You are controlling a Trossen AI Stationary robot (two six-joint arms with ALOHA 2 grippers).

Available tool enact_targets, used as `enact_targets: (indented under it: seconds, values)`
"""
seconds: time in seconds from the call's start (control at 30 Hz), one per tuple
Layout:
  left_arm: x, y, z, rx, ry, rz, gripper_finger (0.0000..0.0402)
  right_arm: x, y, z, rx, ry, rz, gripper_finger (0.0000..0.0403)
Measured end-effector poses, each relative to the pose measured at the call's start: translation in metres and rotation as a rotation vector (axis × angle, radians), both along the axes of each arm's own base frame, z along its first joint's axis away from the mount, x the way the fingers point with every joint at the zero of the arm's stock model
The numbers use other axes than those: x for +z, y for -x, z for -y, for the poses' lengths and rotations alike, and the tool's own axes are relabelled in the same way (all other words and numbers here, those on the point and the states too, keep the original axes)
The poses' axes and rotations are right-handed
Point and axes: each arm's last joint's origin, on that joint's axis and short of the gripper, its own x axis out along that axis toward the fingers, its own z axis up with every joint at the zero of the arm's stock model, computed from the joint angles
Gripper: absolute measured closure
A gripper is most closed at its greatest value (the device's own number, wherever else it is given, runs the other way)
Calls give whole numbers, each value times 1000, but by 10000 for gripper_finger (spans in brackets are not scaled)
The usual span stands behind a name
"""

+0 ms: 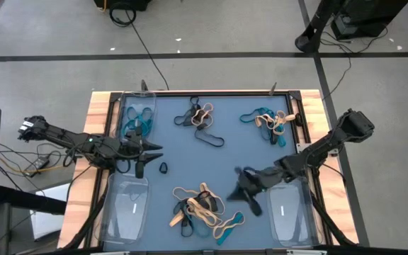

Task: Sort rubber bands into baskets
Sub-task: Put the blue rubber band into the top transparent bin

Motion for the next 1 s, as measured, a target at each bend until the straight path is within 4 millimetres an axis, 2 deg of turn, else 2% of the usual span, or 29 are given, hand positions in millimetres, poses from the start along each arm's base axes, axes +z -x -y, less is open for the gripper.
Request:
enact_targets:
  seconds: [0.1, 0.17, 0.47, 0.67, 0.8, 1.0]
  values:
    - [-3, -3, 1, 7, 17, -17, 269, -14, 3, 13, -248, 88, -124, 396]
    - [-6, -6, 2, 13, 32, -40, 269, -18, 4, 18, -310, 110, -154, 396]
    - [-35, -33, 12, -1, 34, -216, 269, -17, 3, 19, -308, 52, -156, 396]
    - [-47, -53, 20, -71, 40, -219, 269, -17, 3, 18, -315, 22, -164, 396]
    - [-53, -62, 30, -126, 30, -212, 269, -26, -2, 15, -294, 1, -178, 396]
    - [-59, -67, 40, -166, 24, -205, 269, -52, -17, 10, -247, -28, -200, 396]
